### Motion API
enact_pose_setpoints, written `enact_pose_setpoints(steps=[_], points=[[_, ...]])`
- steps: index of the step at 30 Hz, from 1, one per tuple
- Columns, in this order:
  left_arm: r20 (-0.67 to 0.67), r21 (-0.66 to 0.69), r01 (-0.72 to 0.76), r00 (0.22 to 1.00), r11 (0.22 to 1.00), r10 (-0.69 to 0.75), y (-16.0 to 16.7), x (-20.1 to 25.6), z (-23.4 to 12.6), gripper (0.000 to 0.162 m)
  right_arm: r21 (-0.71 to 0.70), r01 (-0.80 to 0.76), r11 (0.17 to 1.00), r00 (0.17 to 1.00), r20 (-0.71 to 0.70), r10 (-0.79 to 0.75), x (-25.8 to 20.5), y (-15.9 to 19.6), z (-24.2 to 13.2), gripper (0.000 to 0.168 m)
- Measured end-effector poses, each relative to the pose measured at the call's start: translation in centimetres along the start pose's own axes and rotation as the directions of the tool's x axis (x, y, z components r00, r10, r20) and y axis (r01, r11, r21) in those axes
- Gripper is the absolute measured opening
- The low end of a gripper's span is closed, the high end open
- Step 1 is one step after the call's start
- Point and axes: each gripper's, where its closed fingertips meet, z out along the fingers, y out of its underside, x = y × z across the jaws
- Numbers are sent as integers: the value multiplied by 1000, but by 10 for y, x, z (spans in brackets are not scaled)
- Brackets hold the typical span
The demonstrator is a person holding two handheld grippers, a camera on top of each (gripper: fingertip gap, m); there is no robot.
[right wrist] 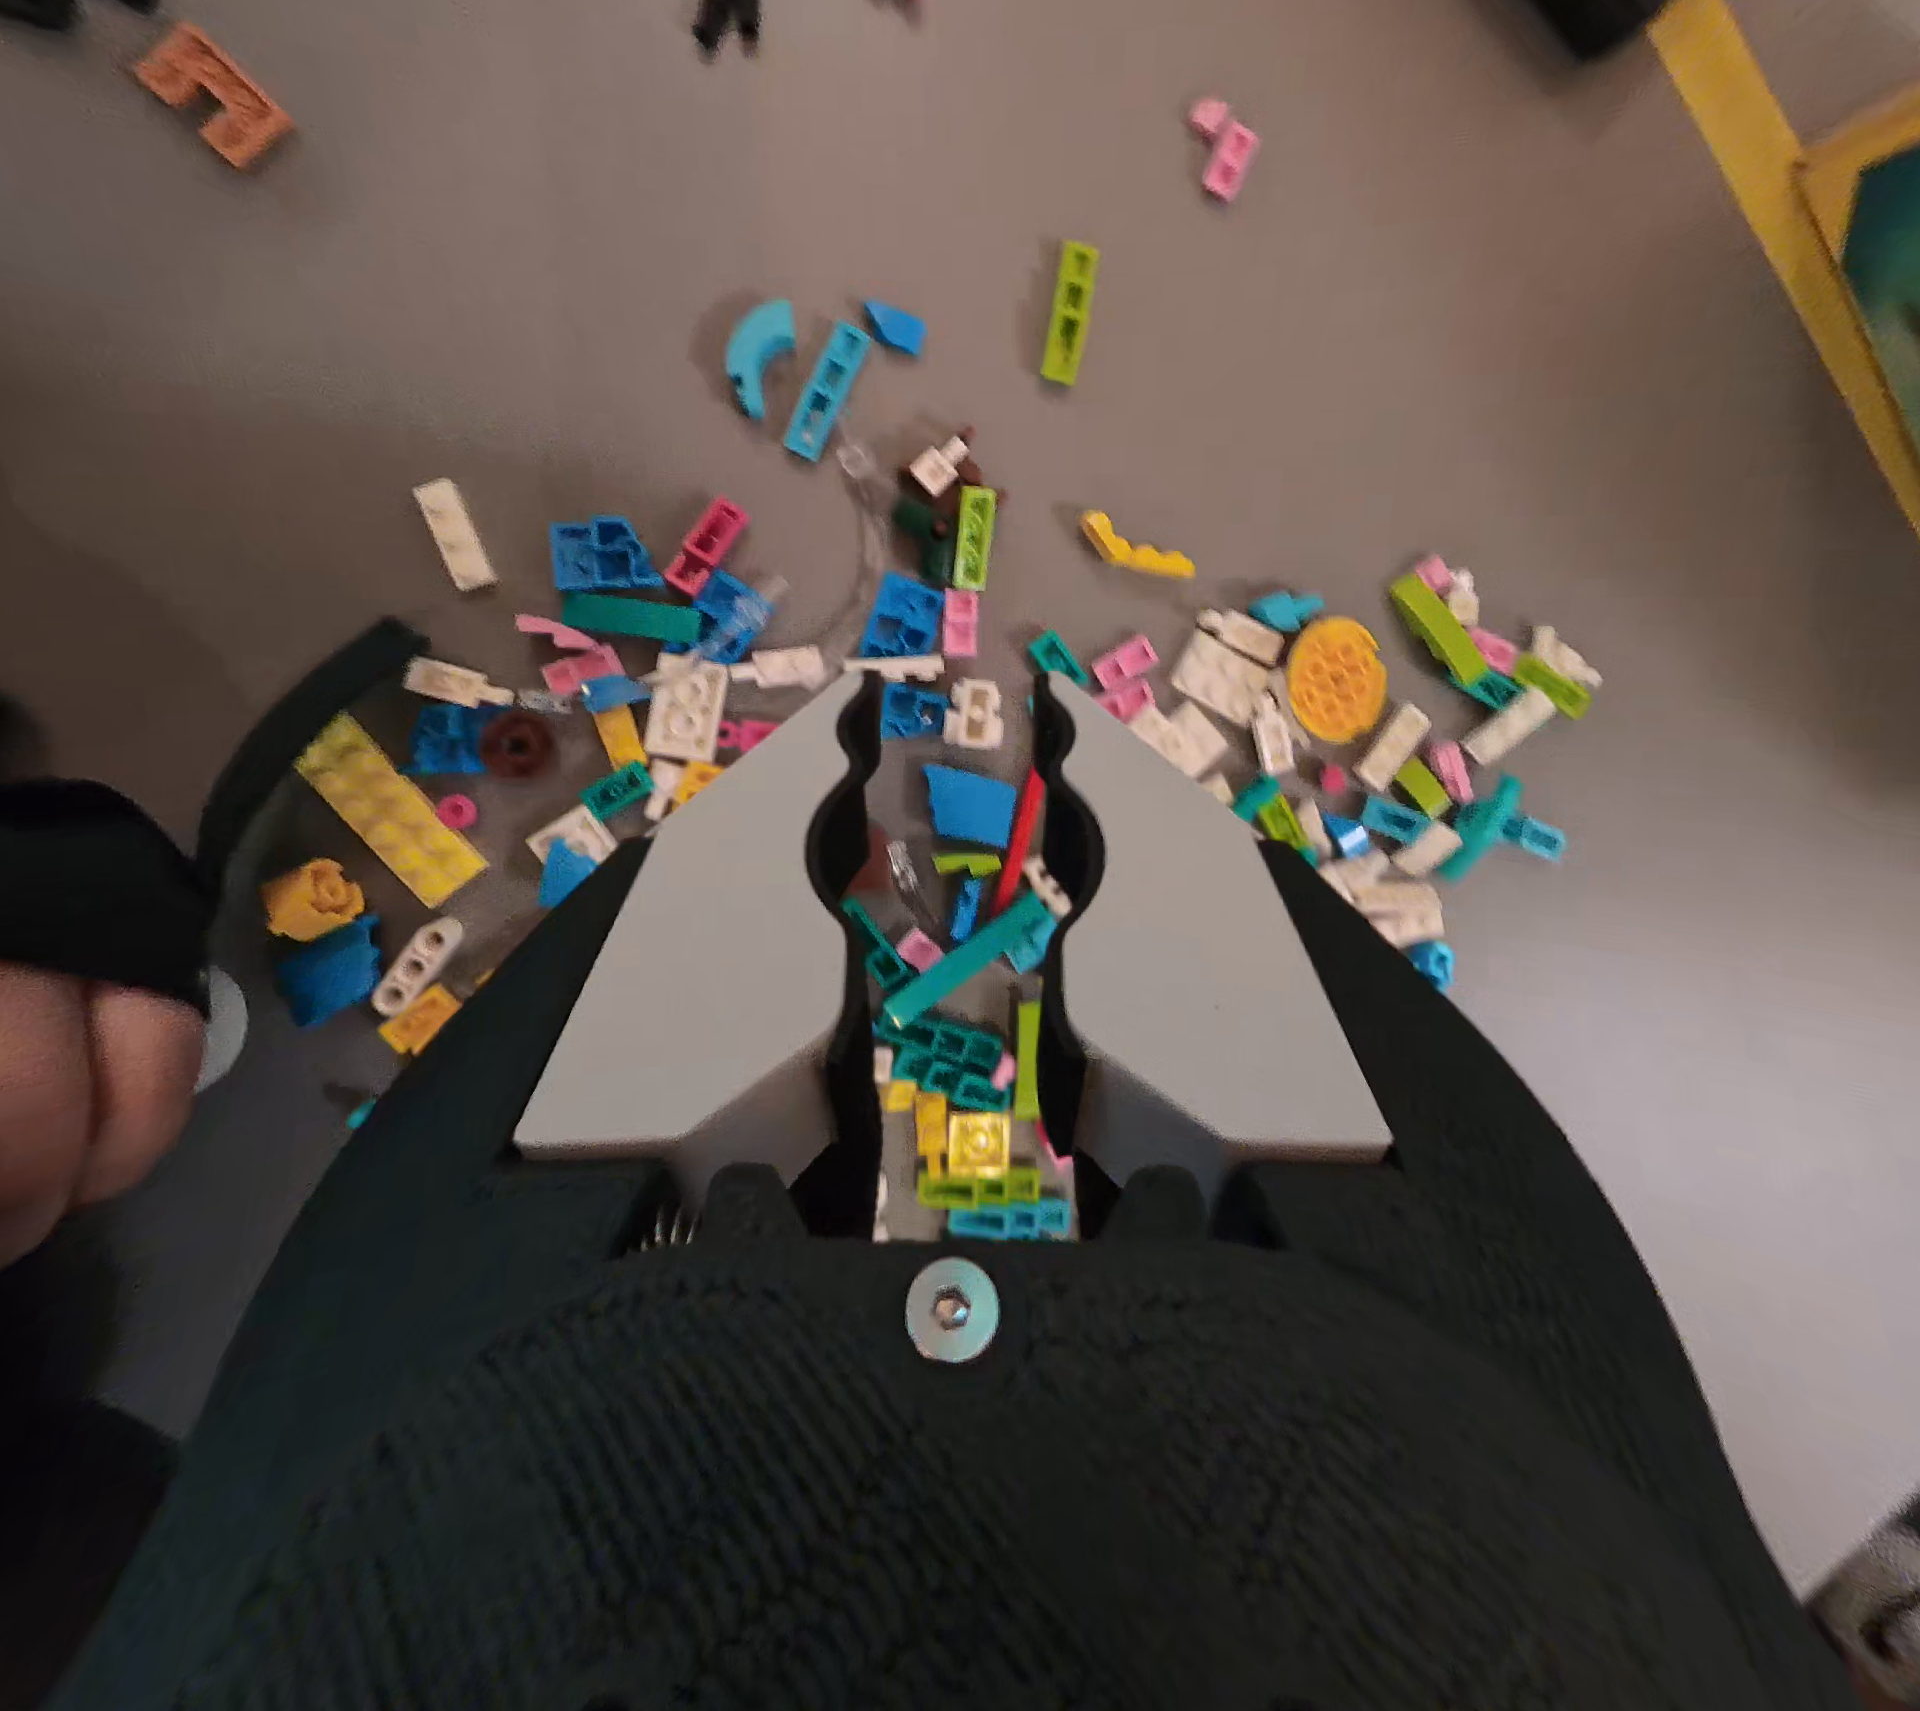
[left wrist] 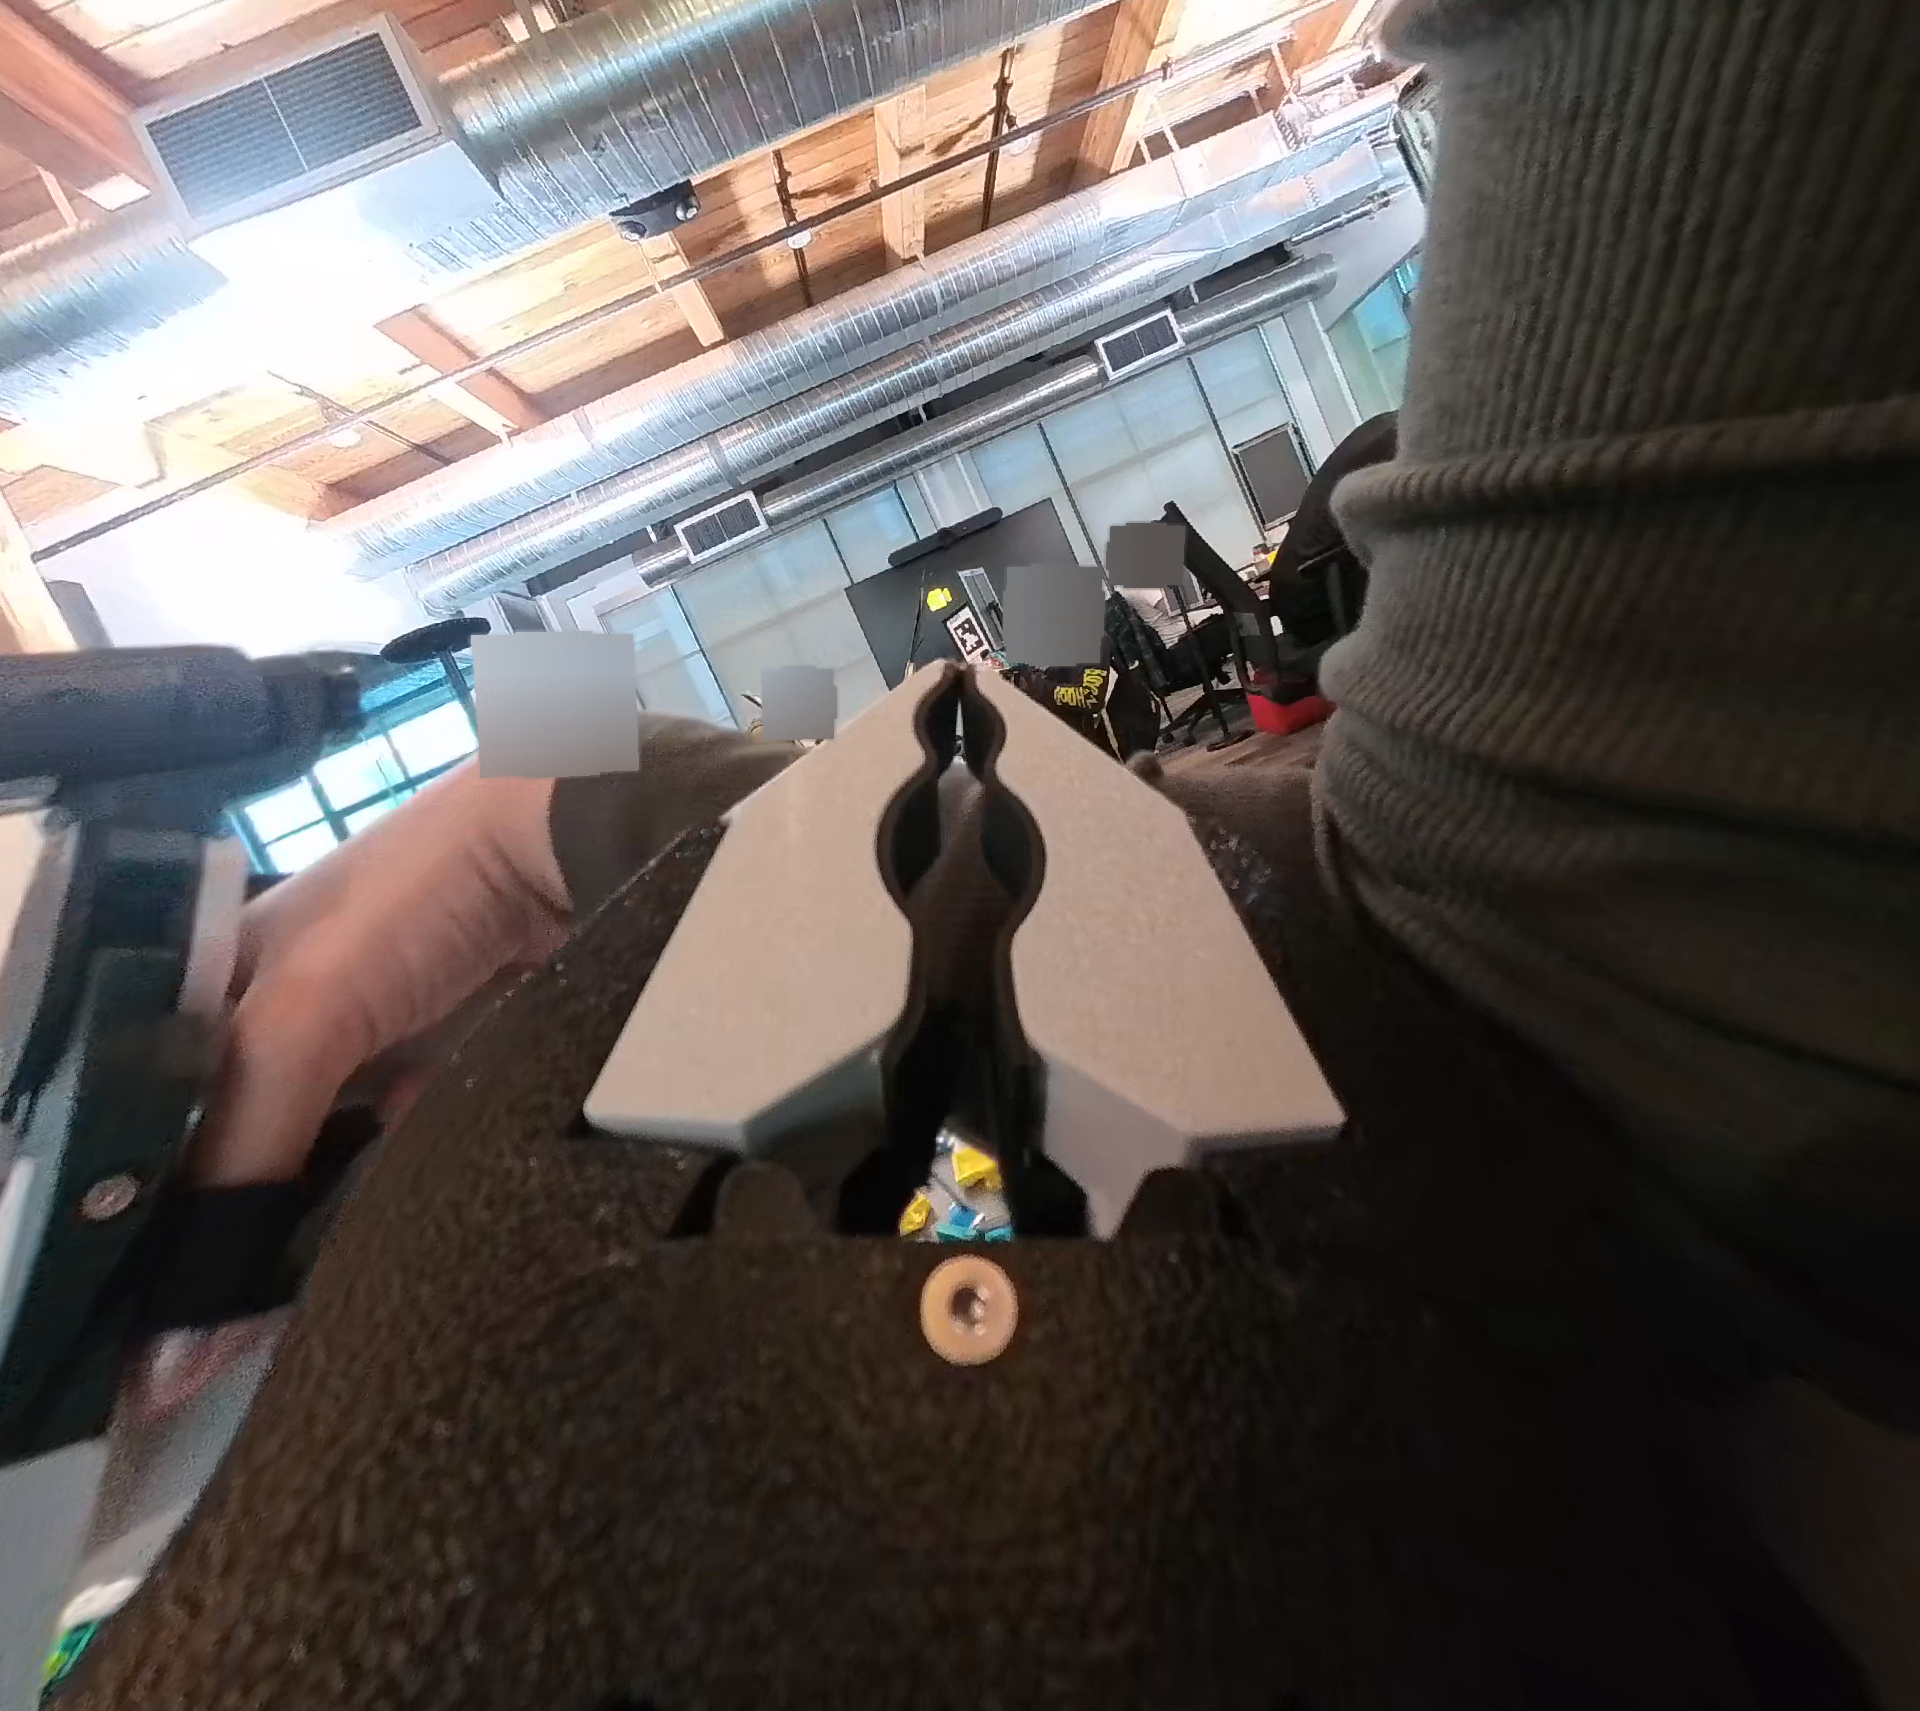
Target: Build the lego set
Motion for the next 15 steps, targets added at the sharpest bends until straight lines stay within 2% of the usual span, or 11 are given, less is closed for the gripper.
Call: enact_pose_setpoints(steps=[8,12,15], points=[[2,7,5,1000,1000,-5,-3,0,-3,0,-5,-76,997,984,-161,74,27,29,-32,21],[-4,22,15,1000,1000,-15,-11,2,-10,0,137,-33,990,943,-323,76,41,28,-47,25],[-4,23,30,1000,999,-30,-13,2,-11,0,303,-4,953,943,-316,105,26,32,-49,25]])
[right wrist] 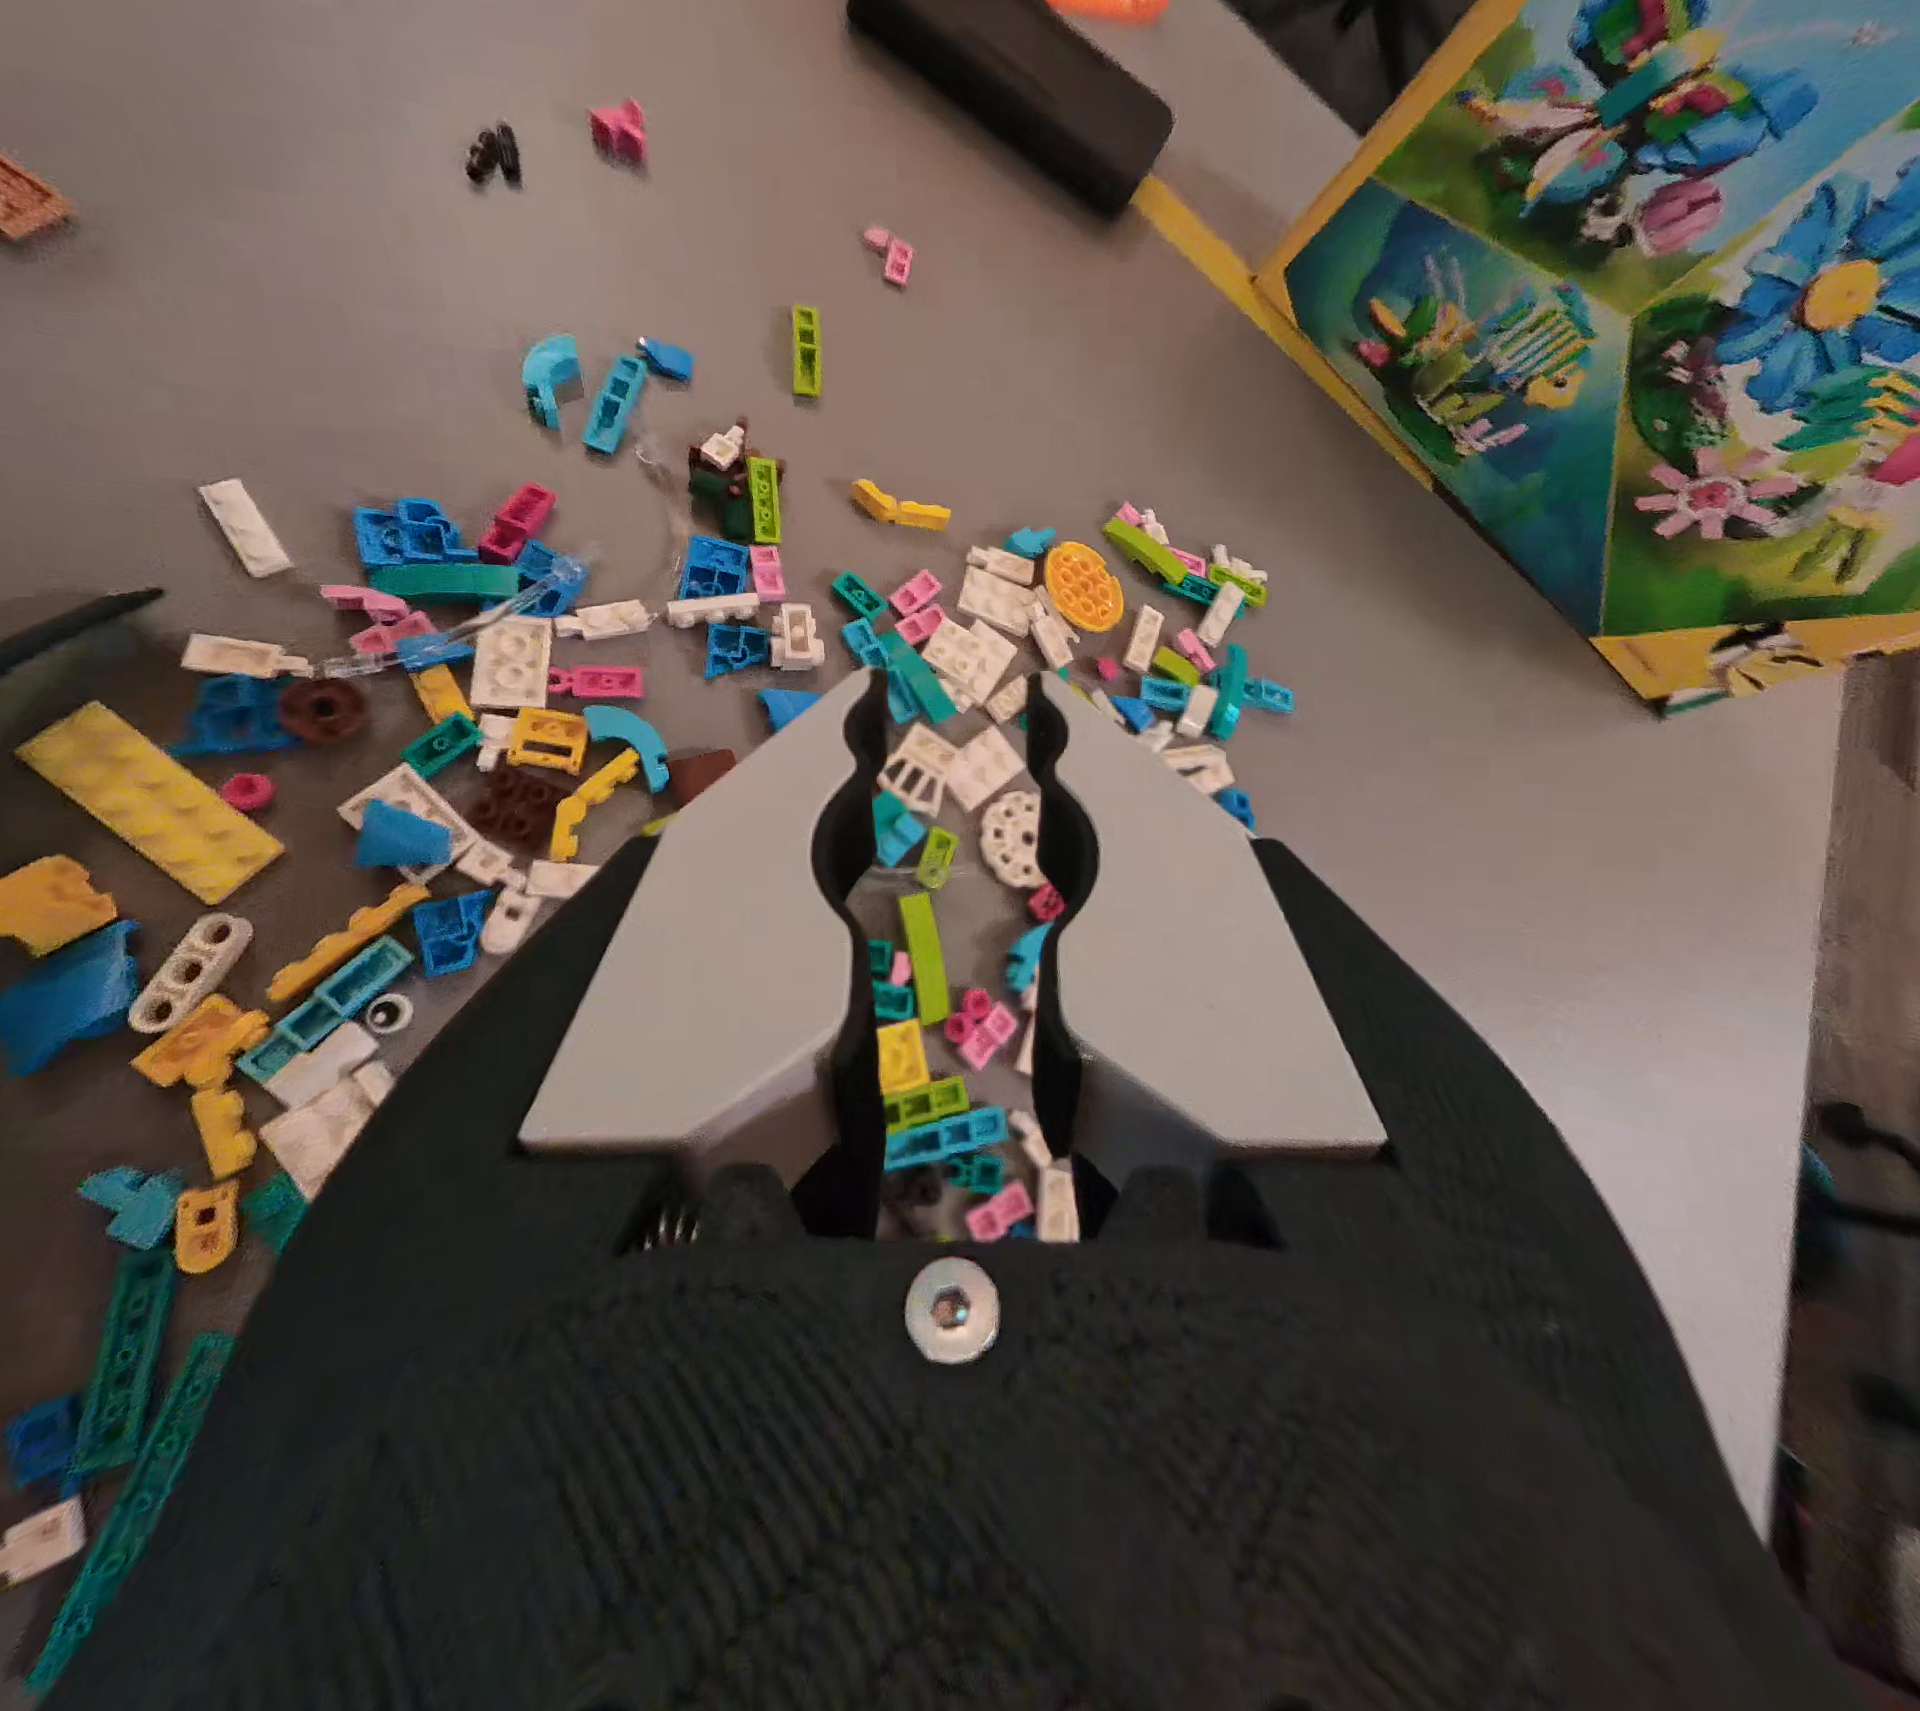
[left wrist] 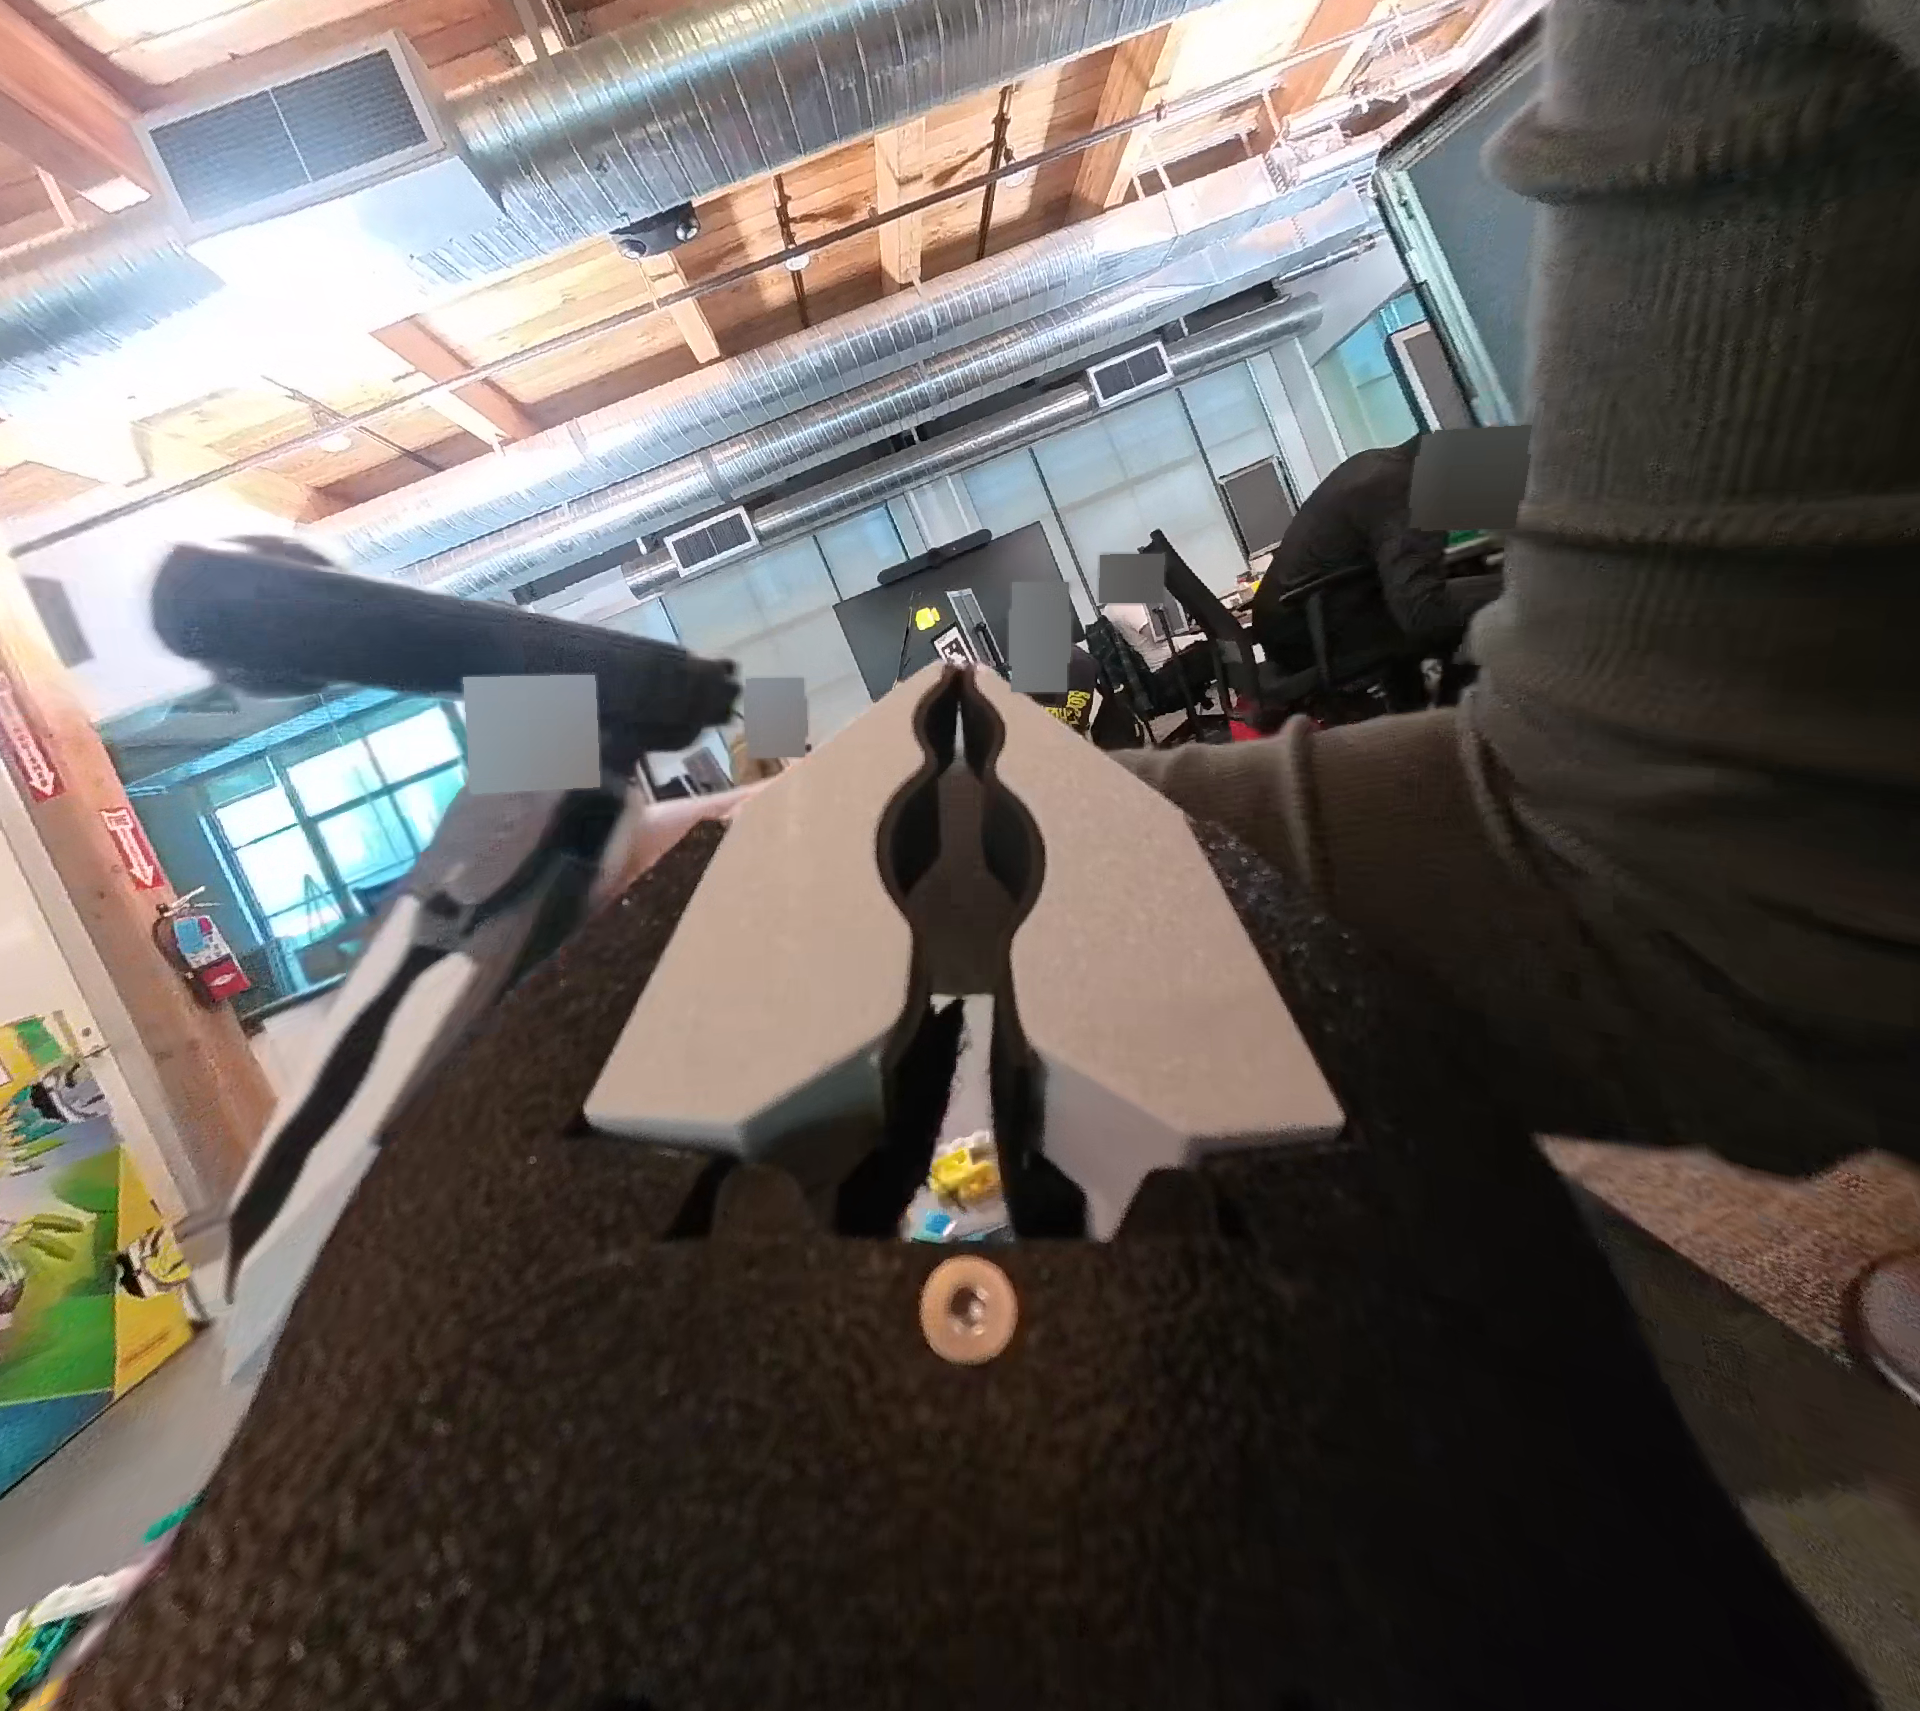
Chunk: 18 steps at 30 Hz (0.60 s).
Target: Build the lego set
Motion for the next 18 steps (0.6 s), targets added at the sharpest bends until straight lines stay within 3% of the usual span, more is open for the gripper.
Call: enact_pose_setpoints(steps=[6,10,14,18], points=[[-21,-4,29,999,1000,-29,-2,6,-1,0,105,-69,992,972,-218,90,6,50,-48,18],[-56,-18,39,998,999,-40,-2,15,-1,0,283,-134,950,873,-420,249,15,73,-91,8],[-80,-32,69,994,997,-72,-3,21,-3,0,182,-114,977,833,-518,193,18,95,-107,4],[-125,-64,109,985,992,-116,-2,34,-2,0,218,-101,971,800,-562,210,7,95,-122,0]])
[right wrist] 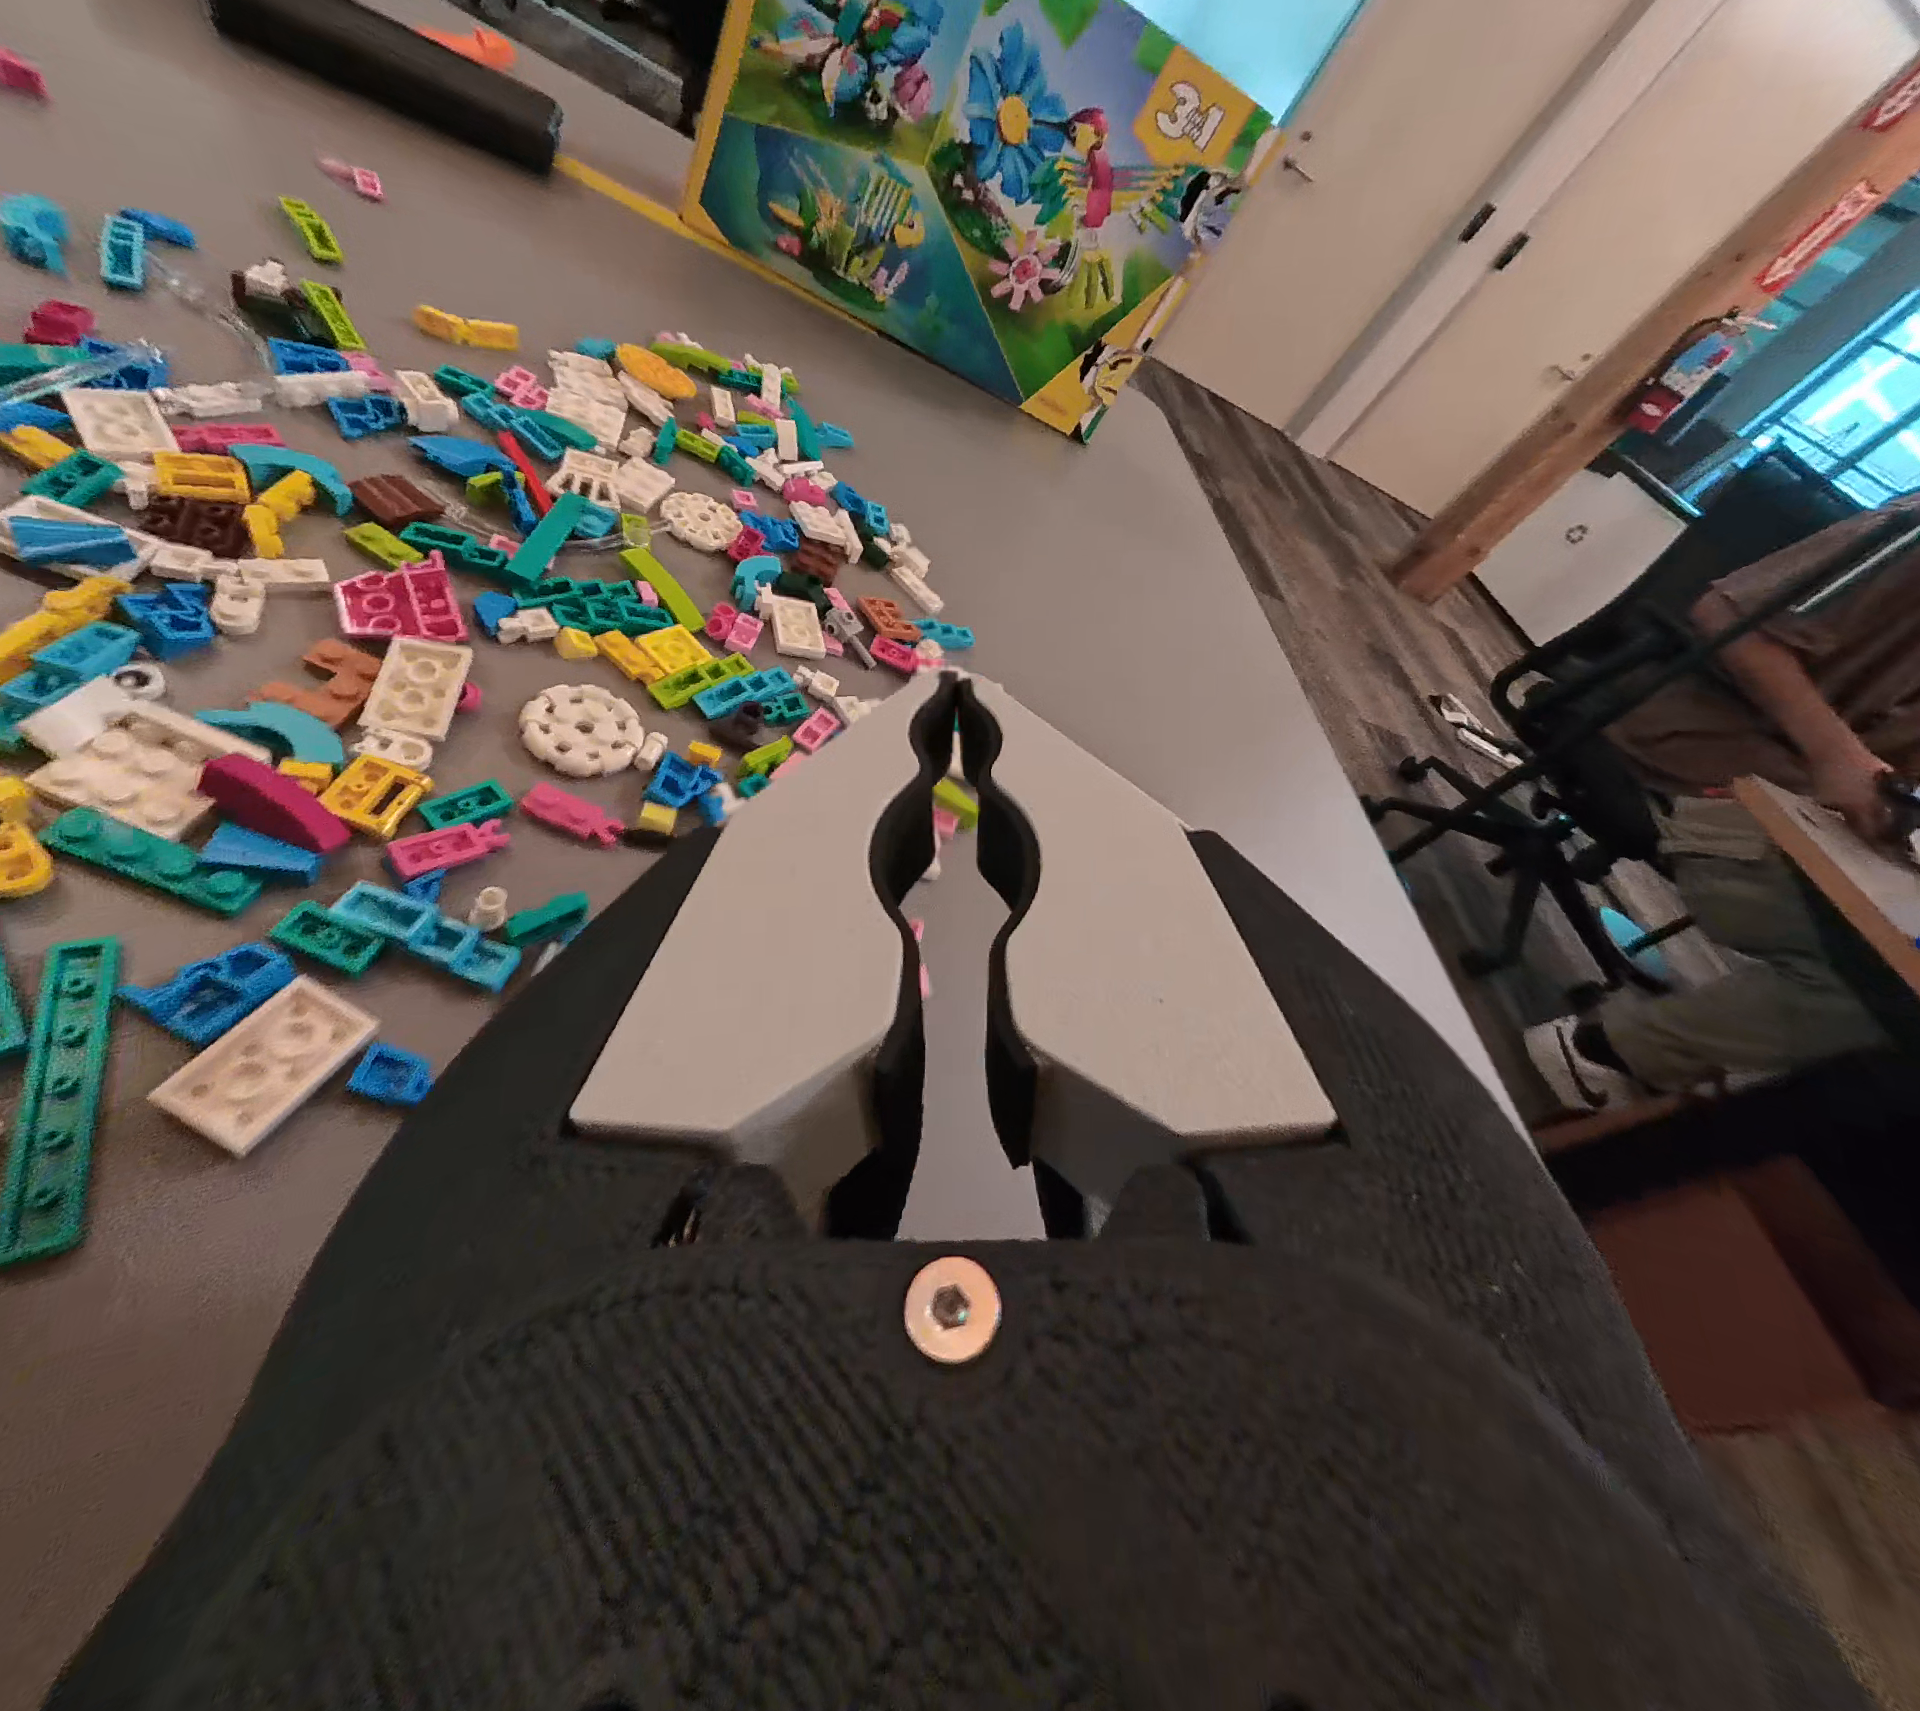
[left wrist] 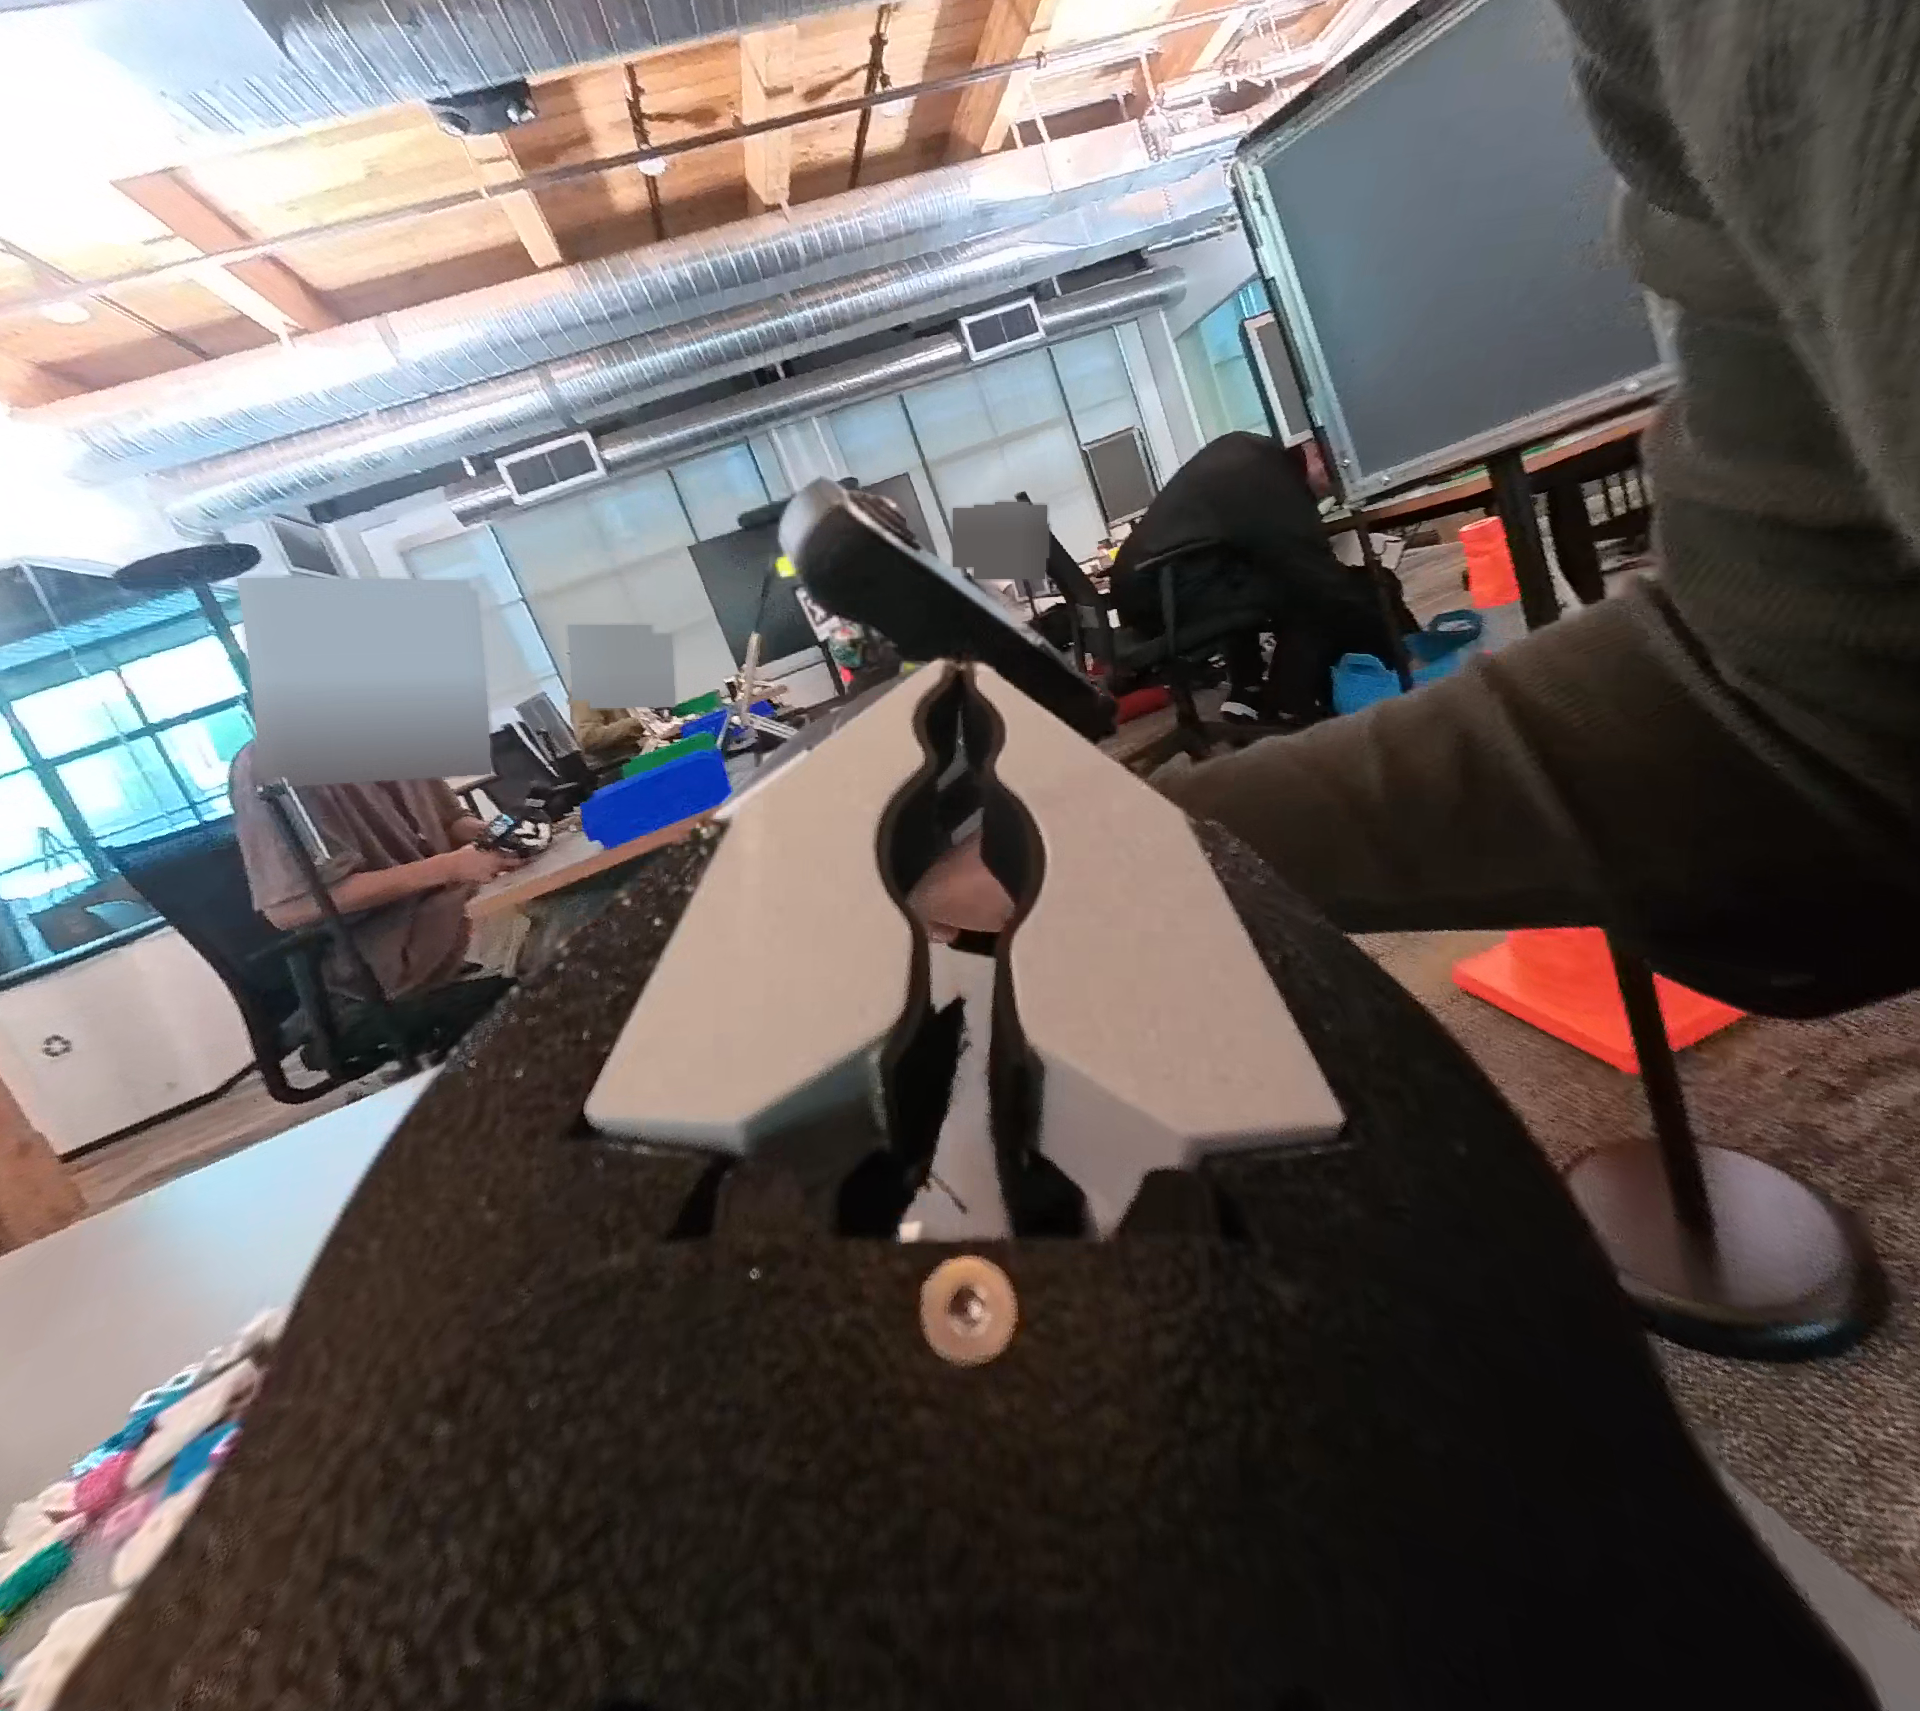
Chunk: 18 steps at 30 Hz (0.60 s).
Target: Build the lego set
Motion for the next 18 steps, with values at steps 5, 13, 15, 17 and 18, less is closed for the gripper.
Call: enact_pose_setpoints(steps=[5,13,15,17,18], points=[[-48,-2,-25,999,1000,25,-1,13,1,0,-58,41,997,999,27,-40,-20,17,-18,0],[-60,-26,-52,997,998,51,3,17,1,0,-35,32,999,996,85,-28,-26,12,-16,0],[-2,-65,-87,996,994,87,9,9,2,0,-25,24,999,999,38,-23,-17,15,-14,0],[109,-92,-158,980,983,167,9,-7,0,0,-19,23,1000,999,-34,-24,-4,19,-10,0],[128,-95,-176,974,980,188,8,-9,-2,0,-7,22,1000,996,-81,-22,4,19,-8,0]])
